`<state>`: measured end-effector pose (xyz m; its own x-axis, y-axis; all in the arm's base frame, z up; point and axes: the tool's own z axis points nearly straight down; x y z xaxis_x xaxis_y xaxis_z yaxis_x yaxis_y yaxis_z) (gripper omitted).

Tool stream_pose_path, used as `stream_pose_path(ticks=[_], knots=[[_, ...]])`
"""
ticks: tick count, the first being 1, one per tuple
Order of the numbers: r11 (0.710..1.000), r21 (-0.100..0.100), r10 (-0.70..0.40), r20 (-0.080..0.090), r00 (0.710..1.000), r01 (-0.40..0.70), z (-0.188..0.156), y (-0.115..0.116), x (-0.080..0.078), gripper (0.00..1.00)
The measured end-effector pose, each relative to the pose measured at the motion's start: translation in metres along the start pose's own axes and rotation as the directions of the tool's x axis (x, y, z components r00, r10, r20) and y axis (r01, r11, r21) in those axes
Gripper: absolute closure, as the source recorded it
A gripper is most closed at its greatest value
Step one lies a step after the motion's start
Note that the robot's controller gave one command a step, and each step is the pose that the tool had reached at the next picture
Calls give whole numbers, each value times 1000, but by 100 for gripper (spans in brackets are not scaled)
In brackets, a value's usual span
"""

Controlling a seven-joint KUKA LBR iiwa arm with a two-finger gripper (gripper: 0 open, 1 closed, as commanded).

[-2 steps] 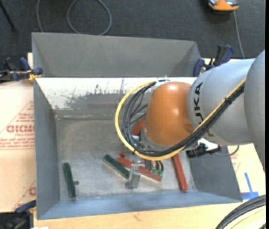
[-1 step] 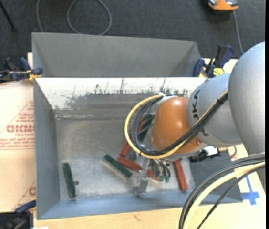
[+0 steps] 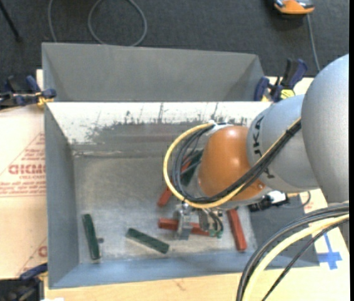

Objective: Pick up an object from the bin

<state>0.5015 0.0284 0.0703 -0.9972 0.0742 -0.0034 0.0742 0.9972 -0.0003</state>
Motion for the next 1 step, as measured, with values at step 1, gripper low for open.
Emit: stream_pose_path(ticks=[1], knots=[[1000, -1, 19, 8, 1000, -19, -99, -25, -25, 100]])
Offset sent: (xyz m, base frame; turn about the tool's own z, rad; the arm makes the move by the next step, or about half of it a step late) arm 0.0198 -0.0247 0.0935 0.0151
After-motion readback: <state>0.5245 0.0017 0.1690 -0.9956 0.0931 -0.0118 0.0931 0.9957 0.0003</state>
